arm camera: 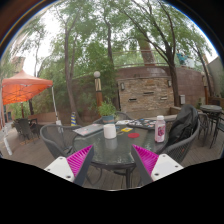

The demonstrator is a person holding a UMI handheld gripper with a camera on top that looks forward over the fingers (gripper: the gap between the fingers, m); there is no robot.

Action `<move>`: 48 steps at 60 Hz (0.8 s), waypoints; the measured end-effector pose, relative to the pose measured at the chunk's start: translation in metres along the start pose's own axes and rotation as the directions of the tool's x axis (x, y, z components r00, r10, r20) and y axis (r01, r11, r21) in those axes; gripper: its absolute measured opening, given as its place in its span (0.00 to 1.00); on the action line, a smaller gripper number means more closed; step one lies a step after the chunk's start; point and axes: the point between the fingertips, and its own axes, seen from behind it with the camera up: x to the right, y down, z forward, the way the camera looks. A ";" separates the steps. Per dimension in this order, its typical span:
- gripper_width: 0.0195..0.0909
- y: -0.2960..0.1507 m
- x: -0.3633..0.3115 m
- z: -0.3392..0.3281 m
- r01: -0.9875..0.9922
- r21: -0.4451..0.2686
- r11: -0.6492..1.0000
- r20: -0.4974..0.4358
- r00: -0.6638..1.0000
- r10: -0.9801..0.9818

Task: Pour water

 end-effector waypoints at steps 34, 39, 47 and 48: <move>0.88 0.019 0.171 0.099 0.035 -0.015 0.999 -0.201 0.979 -0.037; 0.88 0.017 0.220 0.132 0.043 0.004 0.999 -0.264 0.964 -0.040; 0.89 0.015 0.269 0.195 0.077 0.026 0.997 -0.334 0.940 -0.064; 0.89 0.017 0.272 0.201 0.077 0.018 0.997 -0.341 0.938 -0.067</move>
